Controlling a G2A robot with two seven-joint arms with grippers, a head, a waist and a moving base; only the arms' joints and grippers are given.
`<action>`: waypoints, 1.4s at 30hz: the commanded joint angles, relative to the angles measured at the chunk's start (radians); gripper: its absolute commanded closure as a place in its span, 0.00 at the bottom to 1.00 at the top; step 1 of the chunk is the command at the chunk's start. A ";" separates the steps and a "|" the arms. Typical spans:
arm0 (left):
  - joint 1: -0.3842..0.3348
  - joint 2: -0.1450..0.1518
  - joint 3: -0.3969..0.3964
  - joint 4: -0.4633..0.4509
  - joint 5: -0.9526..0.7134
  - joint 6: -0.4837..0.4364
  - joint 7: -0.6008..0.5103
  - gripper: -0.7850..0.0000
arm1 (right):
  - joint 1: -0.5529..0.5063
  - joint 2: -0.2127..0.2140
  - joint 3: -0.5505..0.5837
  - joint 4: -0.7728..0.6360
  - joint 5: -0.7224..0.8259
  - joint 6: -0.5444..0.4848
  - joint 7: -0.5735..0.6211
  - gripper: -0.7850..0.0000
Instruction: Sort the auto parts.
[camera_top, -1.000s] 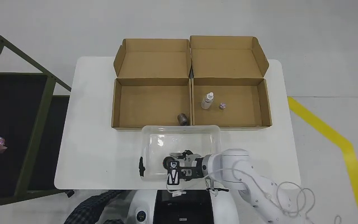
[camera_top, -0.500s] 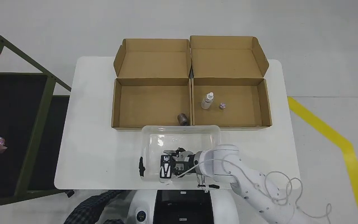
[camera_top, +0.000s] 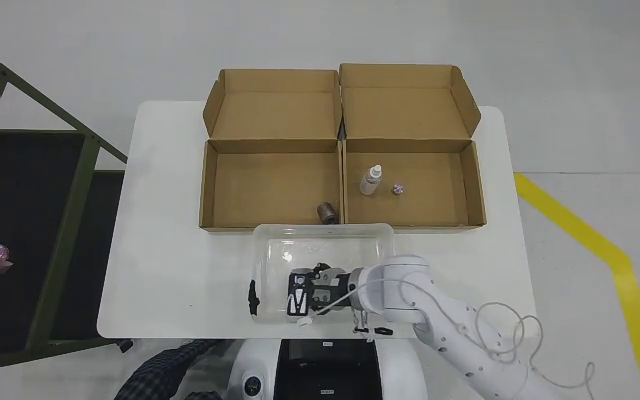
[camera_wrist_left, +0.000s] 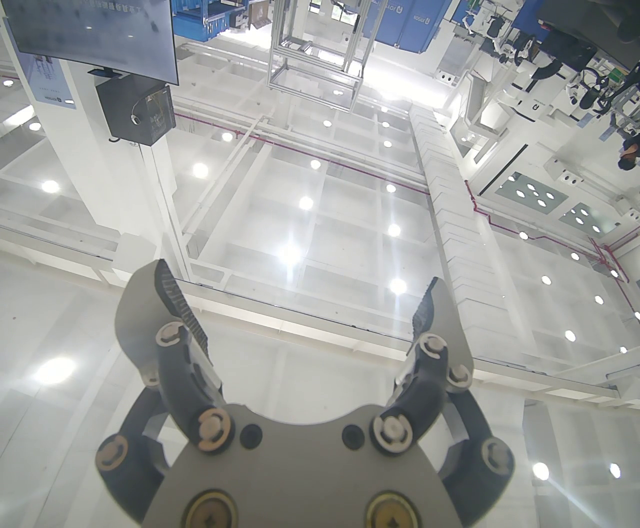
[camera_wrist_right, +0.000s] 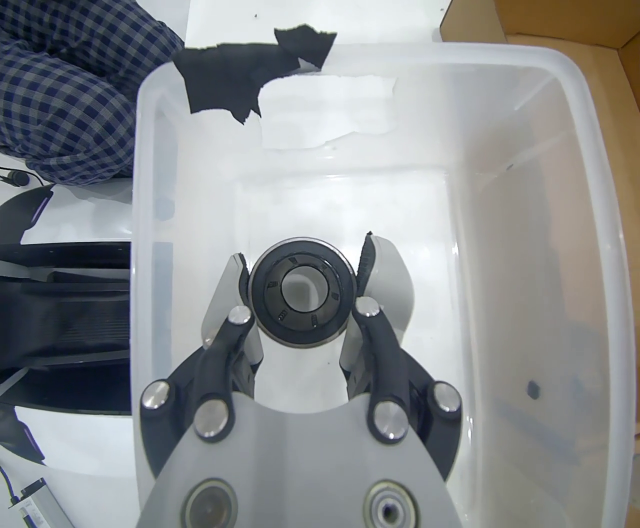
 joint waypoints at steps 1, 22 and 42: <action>0.000 0.000 0.000 0.000 0.000 0.000 0.000 0.00 | -0.005 0.004 0.011 -0.020 0.006 -0.001 -0.003 1.00; 0.000 0.000 0.000 0.000 0.000 0.000 0.000 0.00 | -0.024 0.028 0.130 -0.178 0.131 0.047 -0.030 1.00; 0.000 0.000 0.000 0.000 0.000 0.000 0.000 0.00 | -0.055 0.056 0.292 -0.248 0.271 0.070 -0.078 1.00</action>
